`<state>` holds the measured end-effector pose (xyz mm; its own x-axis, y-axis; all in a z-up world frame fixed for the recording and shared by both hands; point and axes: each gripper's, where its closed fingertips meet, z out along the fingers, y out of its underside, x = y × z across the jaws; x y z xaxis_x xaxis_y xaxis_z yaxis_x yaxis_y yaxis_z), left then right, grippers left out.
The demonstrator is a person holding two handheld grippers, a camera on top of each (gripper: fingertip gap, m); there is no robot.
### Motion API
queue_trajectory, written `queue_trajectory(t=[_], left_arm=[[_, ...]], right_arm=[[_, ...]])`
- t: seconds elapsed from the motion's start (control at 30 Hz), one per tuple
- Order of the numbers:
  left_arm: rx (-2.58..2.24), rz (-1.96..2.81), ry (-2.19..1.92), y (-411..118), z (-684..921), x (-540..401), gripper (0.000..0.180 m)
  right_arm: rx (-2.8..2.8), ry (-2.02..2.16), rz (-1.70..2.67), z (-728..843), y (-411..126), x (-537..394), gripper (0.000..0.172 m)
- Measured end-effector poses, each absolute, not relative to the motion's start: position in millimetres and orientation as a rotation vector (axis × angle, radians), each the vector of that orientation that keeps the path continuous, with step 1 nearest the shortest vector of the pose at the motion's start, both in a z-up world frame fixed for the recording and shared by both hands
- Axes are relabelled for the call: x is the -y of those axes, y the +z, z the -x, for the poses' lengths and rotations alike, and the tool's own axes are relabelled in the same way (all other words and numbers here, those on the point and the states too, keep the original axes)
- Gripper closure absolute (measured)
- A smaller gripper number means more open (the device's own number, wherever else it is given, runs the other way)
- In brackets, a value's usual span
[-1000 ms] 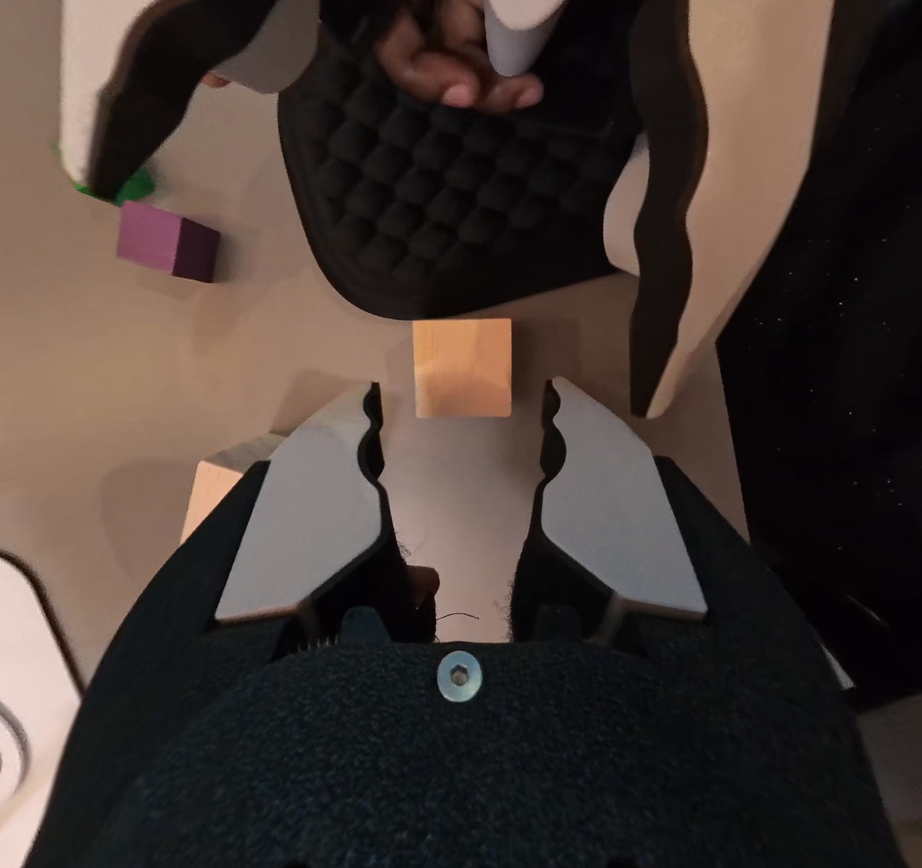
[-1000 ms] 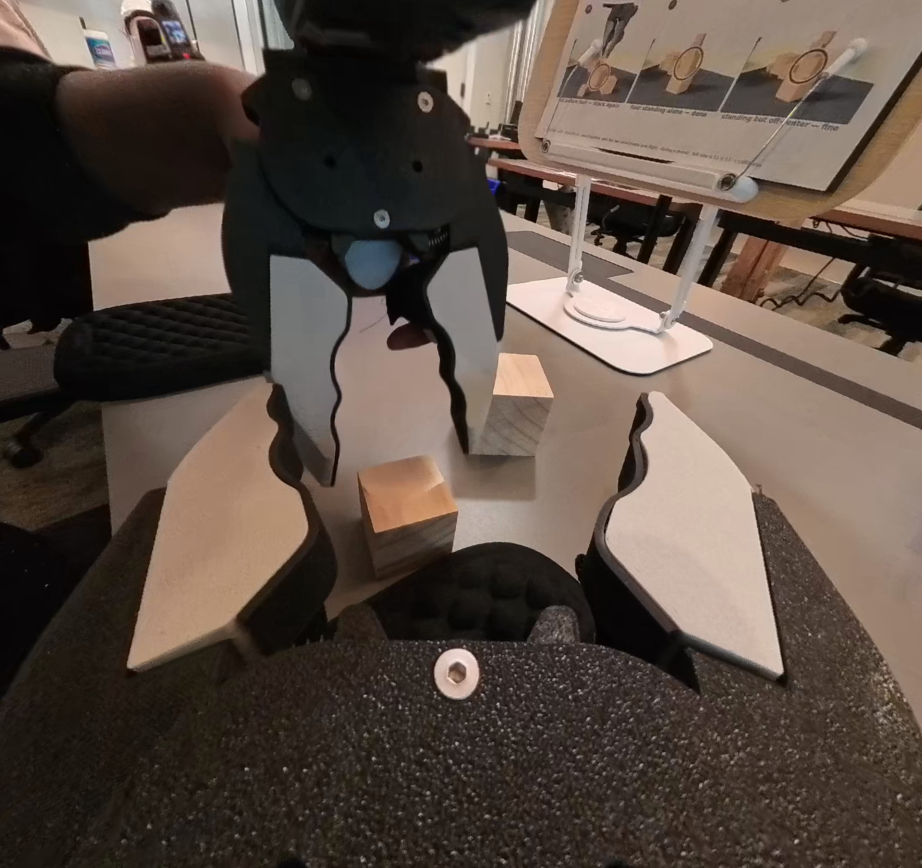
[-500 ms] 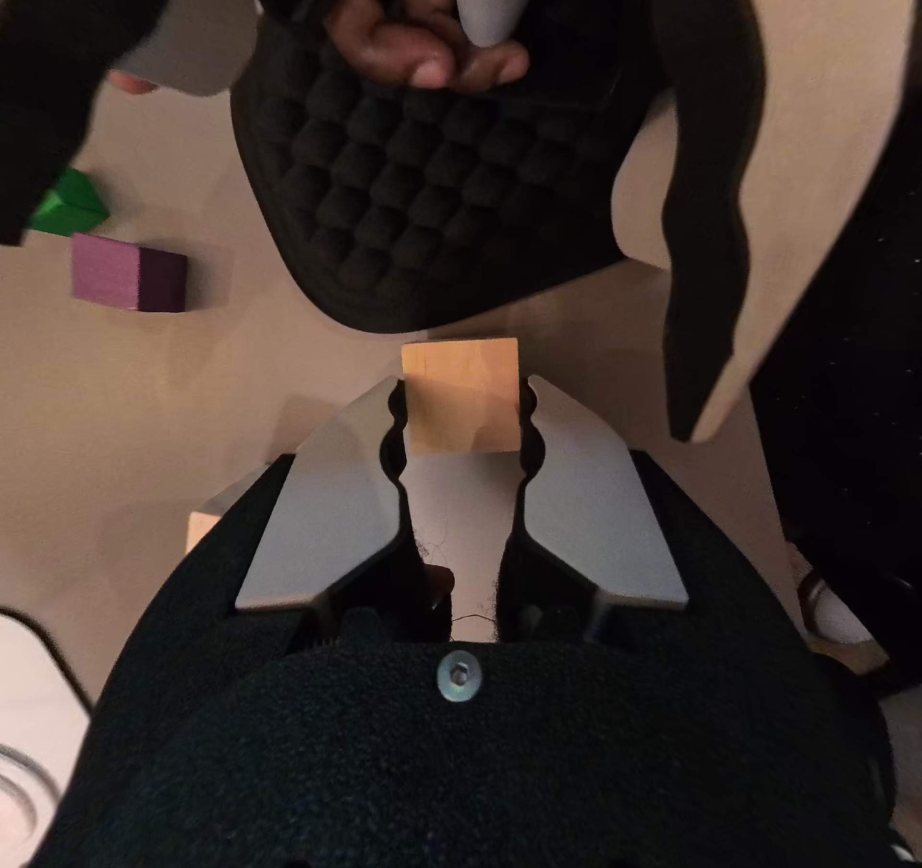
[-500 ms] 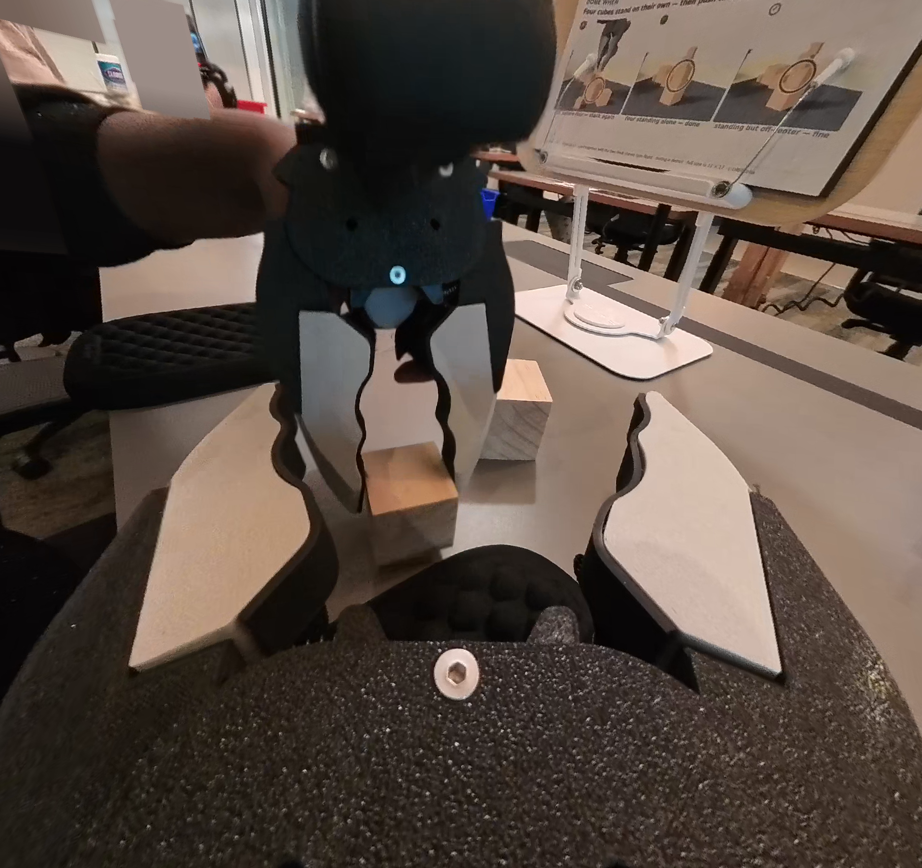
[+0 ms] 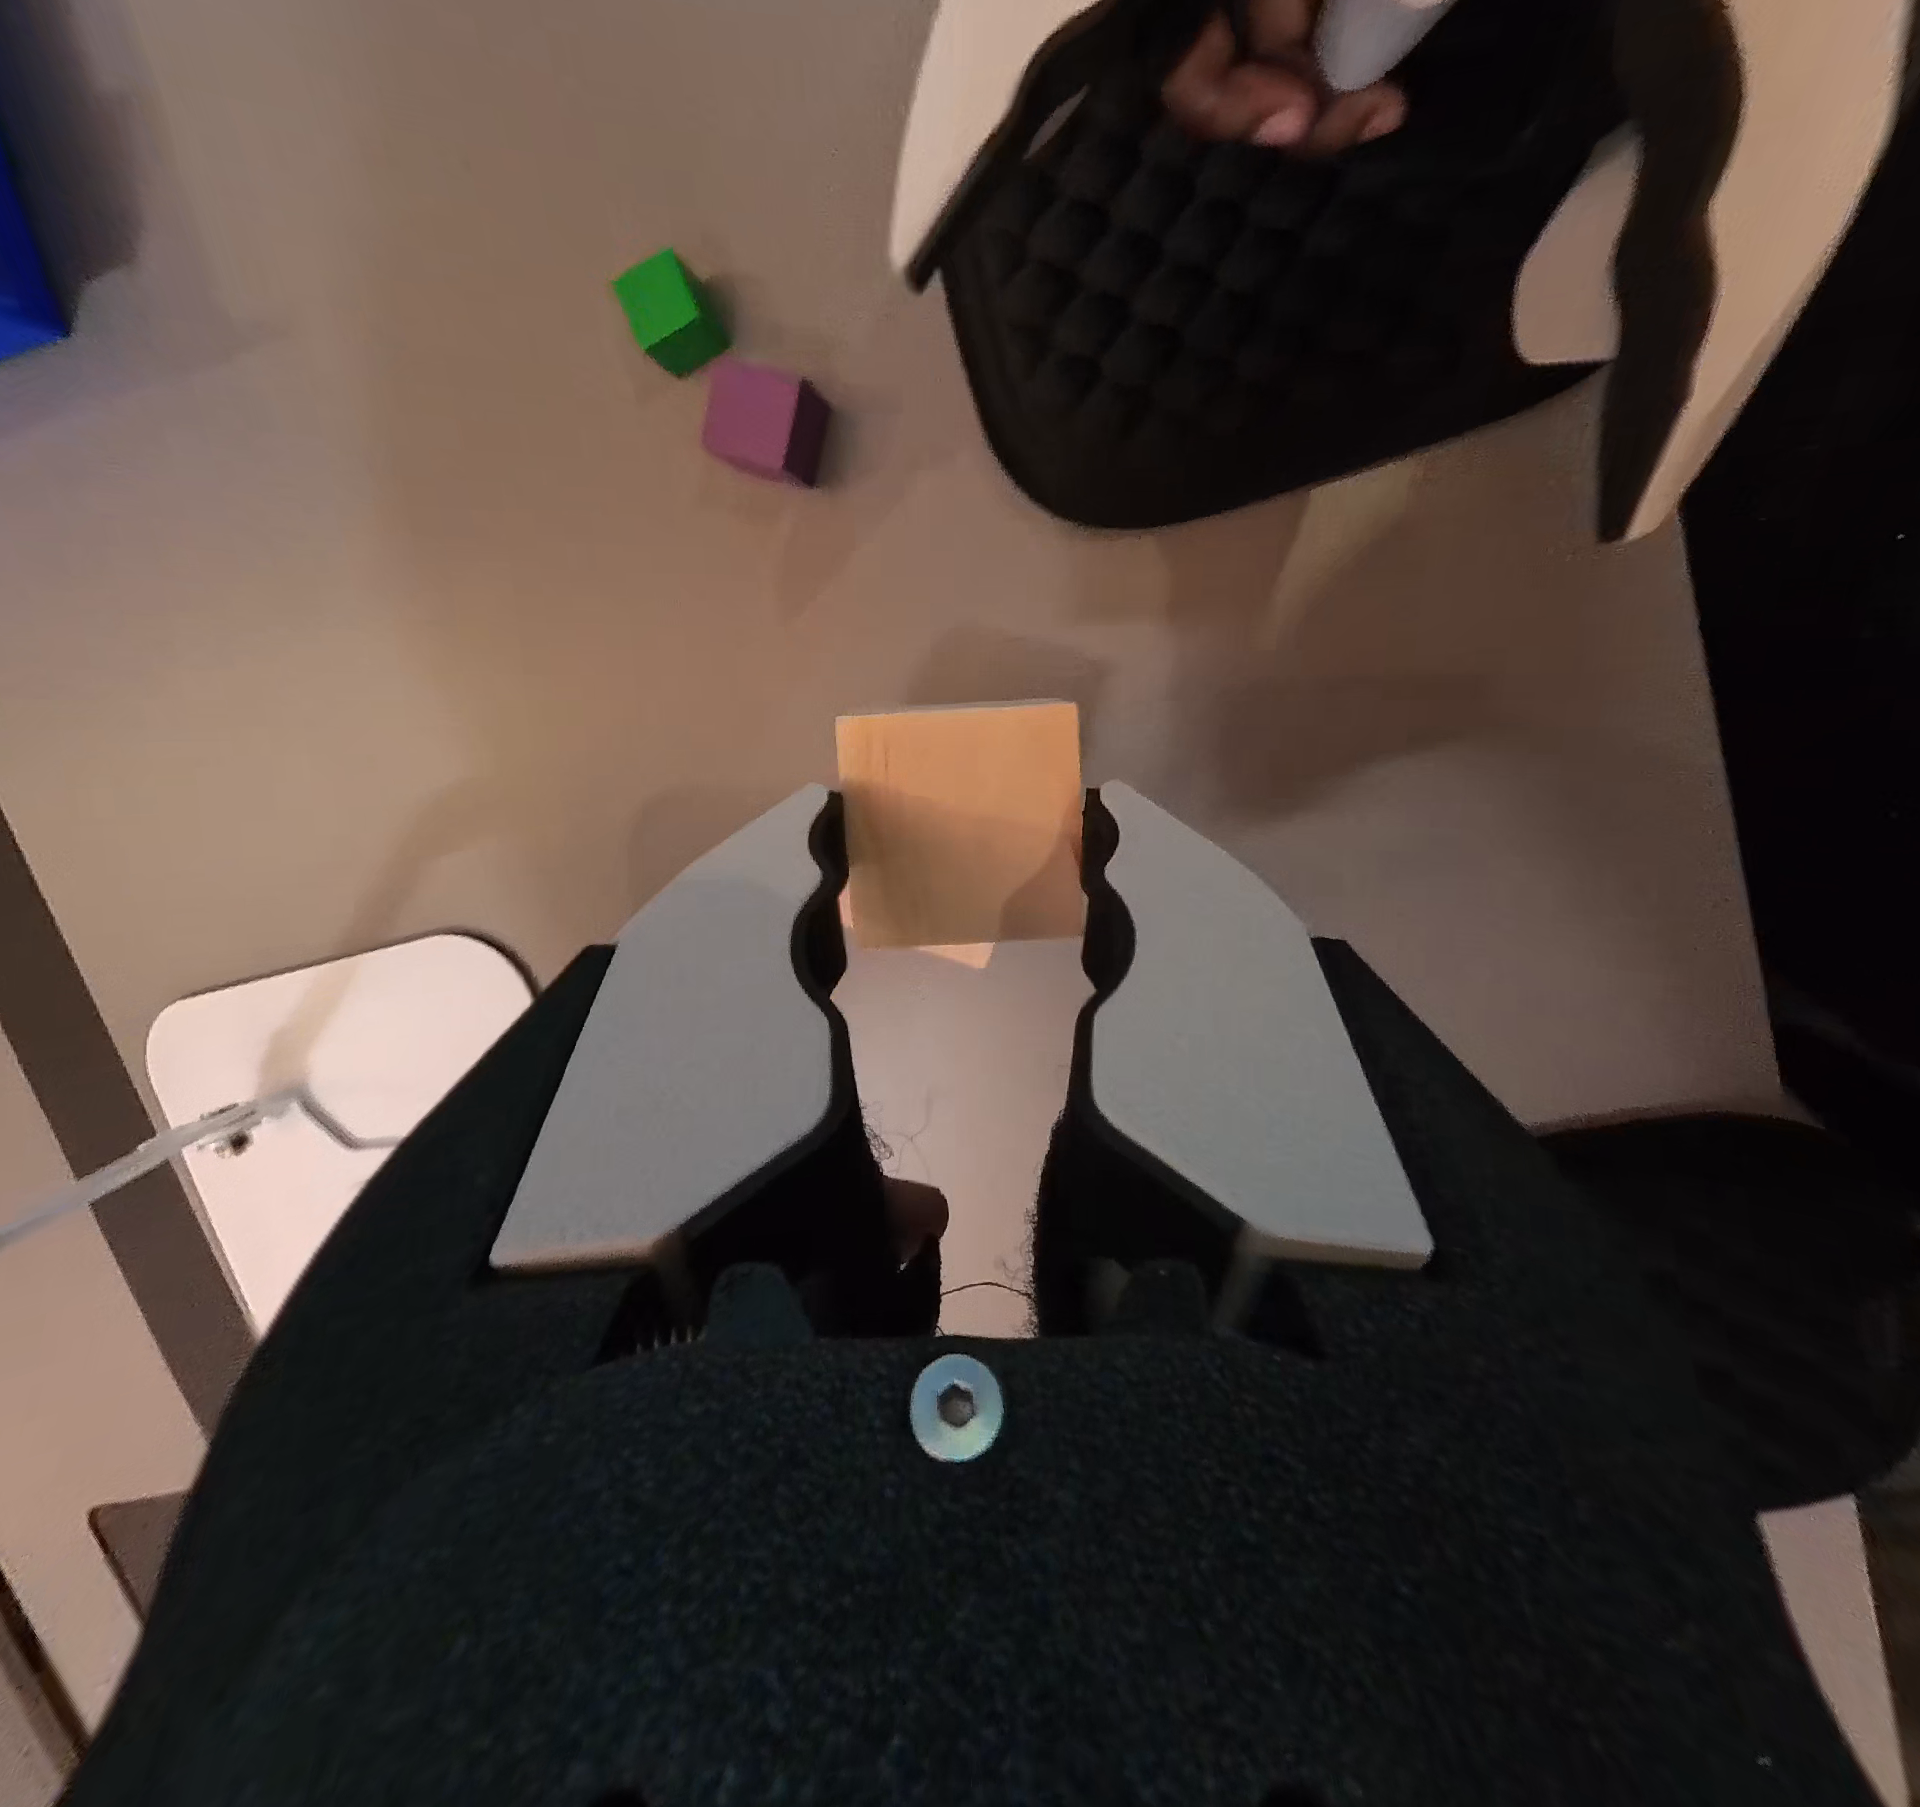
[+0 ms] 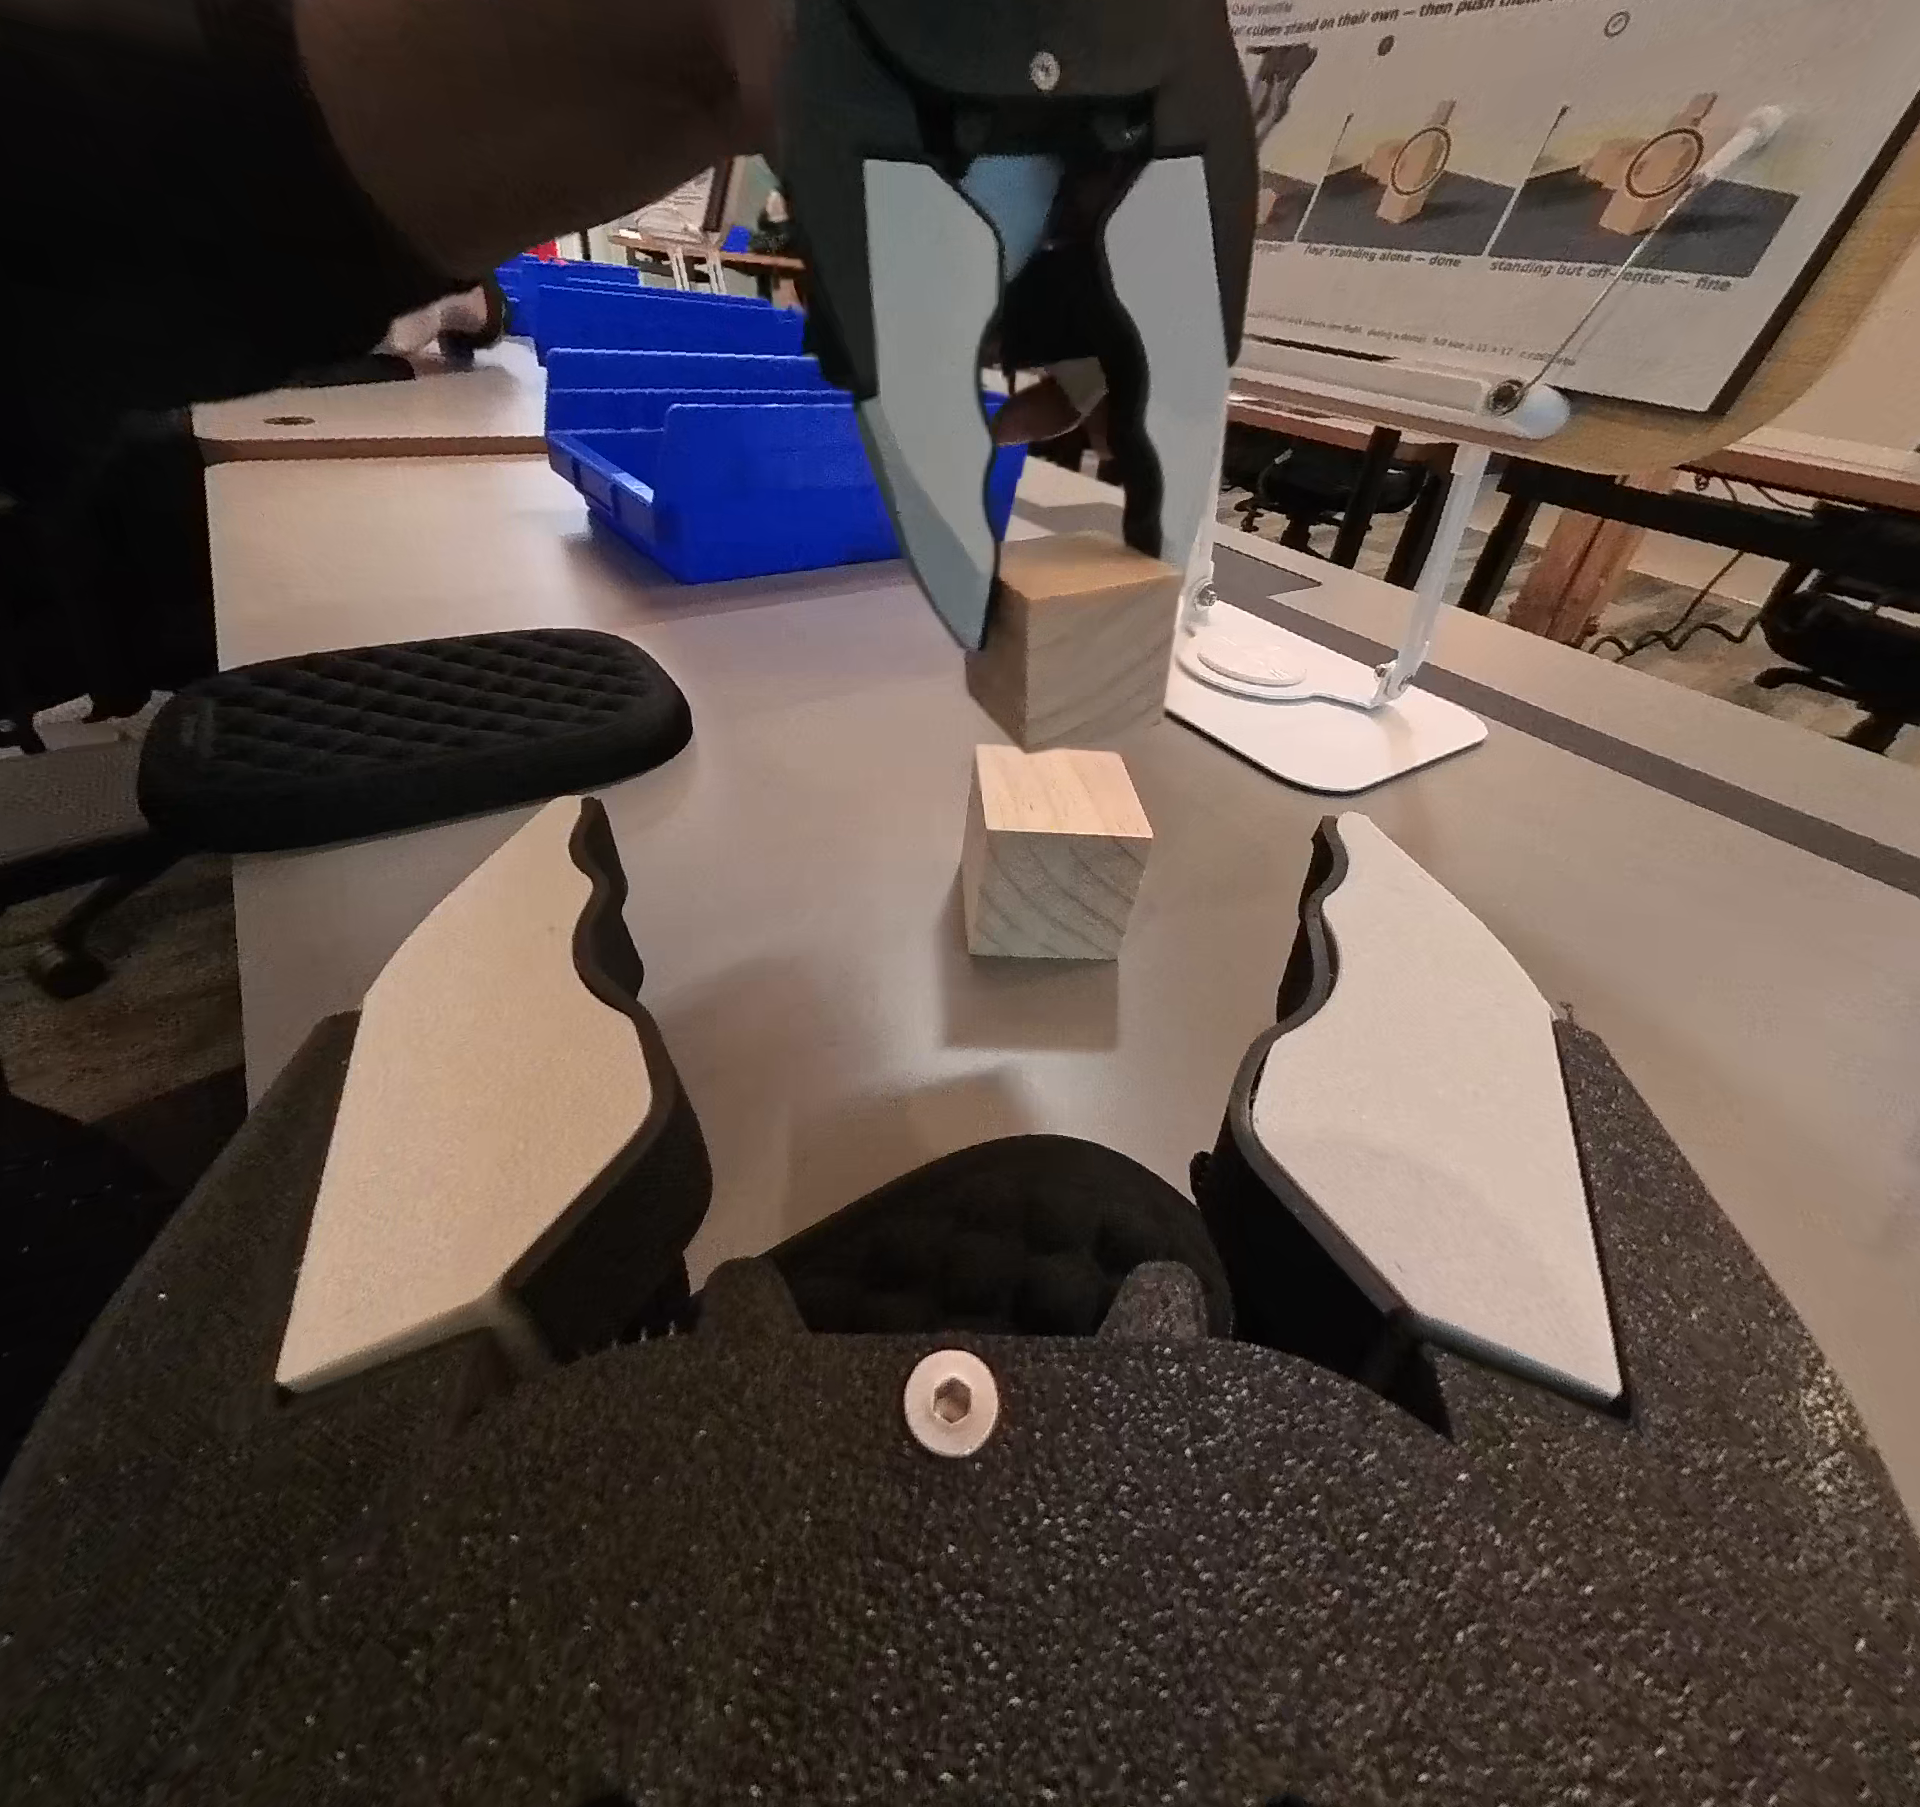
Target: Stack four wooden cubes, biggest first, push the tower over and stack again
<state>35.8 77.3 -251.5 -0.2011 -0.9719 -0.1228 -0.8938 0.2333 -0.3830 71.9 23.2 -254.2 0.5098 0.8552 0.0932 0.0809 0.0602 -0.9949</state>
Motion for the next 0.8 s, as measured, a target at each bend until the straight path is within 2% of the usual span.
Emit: queue_trajectory(t=[0.17,0.33,0.7,0.8], left_arm=[[-2.14,1.808,-0.315,-256.7,-28.6,-99.3,0.138],[-1.904,2.016,-0.305,-263.3,-26.4,-116.8,0.138],[-1.507,2.277,-0.206,-270.3,-19.4,-108.4,0.138],[-1.473,2.281,-0.285,-267.8,-26.0,-99.1,0.138]], right_arm=[[0.881,0.724,1.405,-72.1,-254.2,-23.4,0.051],[0.873,0.727,1.408,-72.8,-253.9,-24.3,0.051],[0.881,0.71,1.414,-72.0,-255.1,-24.5,0.051],[0.887,0.703,1.41,-71.7,-255.2,-23.9,0.051]])
